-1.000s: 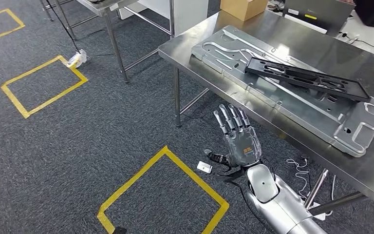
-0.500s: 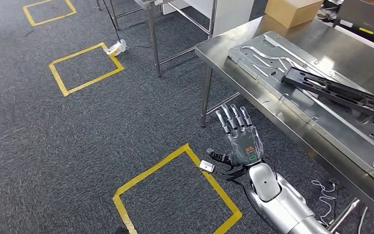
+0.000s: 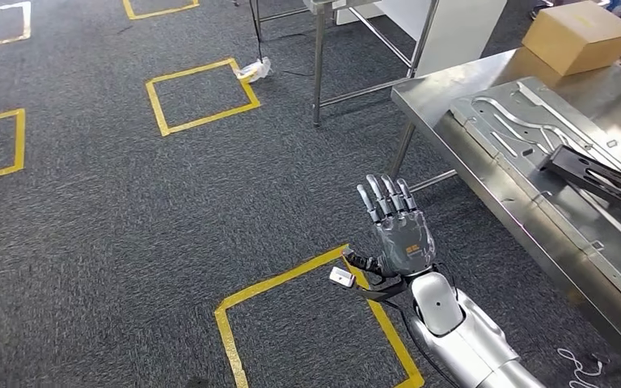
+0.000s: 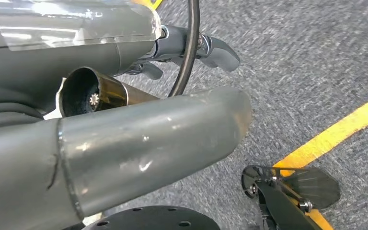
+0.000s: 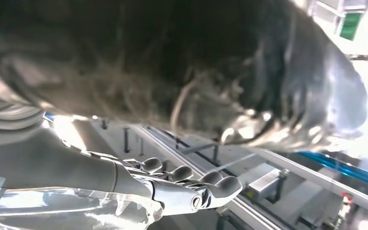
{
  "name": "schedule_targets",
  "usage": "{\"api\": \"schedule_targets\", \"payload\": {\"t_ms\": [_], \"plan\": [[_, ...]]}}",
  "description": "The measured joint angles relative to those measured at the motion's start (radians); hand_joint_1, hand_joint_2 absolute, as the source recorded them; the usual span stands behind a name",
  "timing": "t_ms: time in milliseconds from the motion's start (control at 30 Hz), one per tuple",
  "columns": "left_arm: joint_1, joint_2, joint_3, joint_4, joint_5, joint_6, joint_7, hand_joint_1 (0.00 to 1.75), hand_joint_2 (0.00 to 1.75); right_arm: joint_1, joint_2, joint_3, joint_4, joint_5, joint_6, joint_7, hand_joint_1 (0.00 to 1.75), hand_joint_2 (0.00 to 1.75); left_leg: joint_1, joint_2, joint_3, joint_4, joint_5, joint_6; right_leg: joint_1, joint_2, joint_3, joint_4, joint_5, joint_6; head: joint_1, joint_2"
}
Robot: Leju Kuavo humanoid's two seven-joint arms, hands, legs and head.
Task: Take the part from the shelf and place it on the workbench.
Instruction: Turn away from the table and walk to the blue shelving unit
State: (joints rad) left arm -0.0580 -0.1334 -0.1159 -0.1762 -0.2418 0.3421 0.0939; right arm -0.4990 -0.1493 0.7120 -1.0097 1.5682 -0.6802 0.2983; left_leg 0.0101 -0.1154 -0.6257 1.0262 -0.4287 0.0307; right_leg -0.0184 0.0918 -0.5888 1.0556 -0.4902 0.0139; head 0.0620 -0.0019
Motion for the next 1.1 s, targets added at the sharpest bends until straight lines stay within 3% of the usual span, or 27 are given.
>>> {"api": "schedule_targets", "payload": {"t_ms": [33,100,133,200,233,300,333,367,433,500,533,600,633,700,733,800,833,867,933,1000,1067,1100], "plan": [[0.000,-0.001,0.000,0.000,0.000,0.001,0.004,0.00,0.00,0.000,0.000,0.000,0.001,0.000,0.000,0.000,0.00,0.00,0.003,-0.013,-0.005,0.000,0.003,-0.006,0.000,0.016,0.007,-0.020,0.002,-0.002,0.000,0.000],[0.002,-0.002,0.001,0.000,0.000,0.003,0.012,0.00,0.00,-0.002,0.000,0.000,0.002,0.000,0.000,-0.002,0.00,0.00,0.007,-0.037,-0.011,-0.005,0.009,-0.021,0.001,-0.004,0.012,-0.029,0.004,-0.008,0.000,0.000],[0.005,-0.002,0.001,0.000,0.000,0.004,0.014,0.00,0.00,-0.004,0.001,0.000,0.002,0.000,0.000,-0.003,0.00,0.00,0.005,-0.027,-0.014,0.000,0.006,-0.026,0.000,-0.019,0.017,-0.036,0.007,-0.014,0.000,0.000],[0.005,-0.002,0.001,0.000,0.001,0.006,0.018,0.00,0.00,-0.006,0.002,0.000,0.002,0.000,0.000,-0.004,0.00,0.00,0.000,0.033,-0.040,0.055,-0.029,-0.033,-0.003,-0.051,0.028,-0.051,0.012,-0.027,-0.003,0.000],[0.003,-0.002,0.001,0.000,0.000,0.006,0.019,0.00,0.00,-0.007,0.003,0.000,0.004,0.000,0.000,-0.005,0.00,0.00,0.000,0.070,-0.068,0.113,-0.061,-0.036,0.000,-0.069,0.031,-0.053,0.012,-0.031,-0.004,0.000],[-0.001,-0.002,0.002,0.000,0.000,0.006,0.020,0.00,0.00,-0.006,0.003,0.000,0.007,0.000,0.000,-0.007,0.00,0.00,0.005,0.100,-0.129,0.236,-0.113,-0.044,0.003,-0.104,0.033,-0.052,0.009,-0.035,-0.006,0.000],[0.000,-0.002,0.002,0.000,0.000,0.006,0.020,0.00,0.00,-0.006,0.003,0.000,0.009,0.000,0.000,-0.007,0.00,0.00,0.007,0.106,-0.144,0.267,-0.118,-0.047,0.003,-0.122,0.033,-0.051,0.008,-0.035,-0.006,0.000],[0.001,-0.002,0.002,0.000,0.000,0.006,0.021,0.00,0.00,-0.006,0.003,0.000,0.010,0.000,0.000,-0.007,0.00,0.00,0.010,0.110,-0.139,0.259,-0.104,-0.049,0.003,-0.138,0.034,-0.050,0.005,-0.033,-0.006,0.000],[0.003,-0.002,0.003,0.000,0.000,0.006,0.021,0.00,0.00,-0.007,0.004,0.000,0.011,0.000,0.000,-0.008,0.00,0.00,0.012,0.137,-0.074,0.141,-0.044,-0.051,0.003,-0.165,0.036,-0.045,-0.002,-0.027,-0.006,0.000],[0.000,-0.003,0.003,0.000,0.000,0.006,0.021,0.00,0.00,-0.010,0.004,0.000,0.011,0.000,0.000,-0.008,0.00,0.00,0.005,0.174,-0.012,0.029,-0.009,-0.042,0.009,-0.187,0.039,-0.037,-0.012,-0.015,-0.005,0.000],[0.000,-0.003,0.004,0.000,0.000,0.006,0.022,0.00,0.00,-0.011,0.004,0.000,0.011,0.000,0.000,-0.009,0.00,0.00,0.001,0.183,0.000,0.006,-0.006,-0.036,0.012,-0.197,0.040,-0.035,-0.015,-0.009,-0.004,0.000],[0.001,-0.002,0.005,0.000,0.000,0.007,0.023,0.00,0.00,-0.012,0.008,0.000,0.011,0.000,0.000,-0.011,0.00,0.00,-0.003,0.164,0.000,0.002,-0.007,-0.023,0.013,-0.213,0.045,-0.037,-0.018,0.000,-0.003,0.000],[0.003,-0.002,0.005,0.000,0.000,0.007,0.023,0.00,0.00,-0.013,0.010,0.000,0.011,0.000,0.000,-0.012,0.00,0.00,-0.002,0.153,0.001,-0.002,-0.004,-0.017,0.010,-0.208,0.047,-0.034,-0.024,0.006,-0.003,0.000],[0.002,-0.002,0.006,0.000,0.000,0.009,0.024,0.00,0.00,-0.015,0.011,0.000,0.011,0.000,0.000,-0.014,0.00,0.00,0.002,0.132,0.005,-0.010,0.001,-0.004,0.003,-0.161,0.028,0.015,-0.062,0.013,-0.003,0.000],[0.001,-0.002,0.006,0.000,0.000,0.009,0.024,0.00,0.00,-0.014,0.011,0.000,0.012,0.000,0.000,-0.015,0.00,0.00,0.002,0.121,0.006,-0.012,0.003,0.000,0.001,-0.129,0.002,0.072,-0.094,0.014,-0.002,0.000],[-0.001,-0.003,0.006,0.000,0.000,0.010,0.024,0.00,0.00,-0.011,0.011,0.000,0.016,0.000,0.000,-0.015,0.00,0.00,0.000,0.096,0.005,-0.012,0.004,0.005,0.001,-0.098,-0.066,0.207,-0.148,0.013,-0.002,0.000],[0.000,-0.003,0.006,0.000,0.000,0.010,0.024,0.00,0.00,-0.009,0.011,0.000,0.018,0.000,0.000,-0.015,0.00,0.00,-0.002,0.081,0.005,-0.011,0.004,0.006,0.002,-0.095,-0.089,0.247,-0.154,0.012,-0.002,0.000],[0.001,-0.003,0.006,0.000,0.000,0.010,0.024,0.00,0.00,-0.007,0.010,0.000,0.020,0.000,0.000,-0.015,0.00,0.00,-0.004,0.066,0.005,-0.010,0.004,0.006,0.003,-0.092,-0.096,0.250,-0.138,0.008,-0.002,0.000],[0.002,-0.003,0.007,0.000,0.000,0.010,0.024,0.00,0.00,-0.008,0.010,0.000,0.022,0.000,0.000,-0.014,0.00,0.00,-0.005,0.036,0.006,-0.007,0.004,0.005,0.005,-0.075,-0.057,0.149,-0.064,-0.001,-0.002,0.000],[0.000,-0.004,0.007,0.000,0.000,0.011,0.024,0.00,0.00,-0.009,0.010,0.000,0.023,0.000,0.000,-0.012,0.00,0.00,-0.006,0.010,0.002,-0.003,0.005,0.001,0.004,-0.024,-0.006,0.026,-0.010,-0.010,-0.003,0.000],[0.000,-0.004,0.007,0.000,0.000,0.012,0.025,0.00,0.00,-0.010,0.009,0.000,0.023,0.000,0.000,-0.008,0.00,0.00,-0.003,-0.014,-0.005,-0.003,0.010,-0.011,0.006,0.001,0.010,-0.016,-0.003,-0.014,-0.003,0.000],[0.002,-0.004,0.007,0.000,0.000,0.013,0.026,0.00,0.00,-0.010,0.009,0.000,0.023,0.000,0.000,-0.007,0.00,0.00,-0.002,-0.027,-0.008,-0.006,0.014,-0.018,0.006,-0.010,0.012,-0.021,-0.002,-0.017,-0.003,0.000]]}}
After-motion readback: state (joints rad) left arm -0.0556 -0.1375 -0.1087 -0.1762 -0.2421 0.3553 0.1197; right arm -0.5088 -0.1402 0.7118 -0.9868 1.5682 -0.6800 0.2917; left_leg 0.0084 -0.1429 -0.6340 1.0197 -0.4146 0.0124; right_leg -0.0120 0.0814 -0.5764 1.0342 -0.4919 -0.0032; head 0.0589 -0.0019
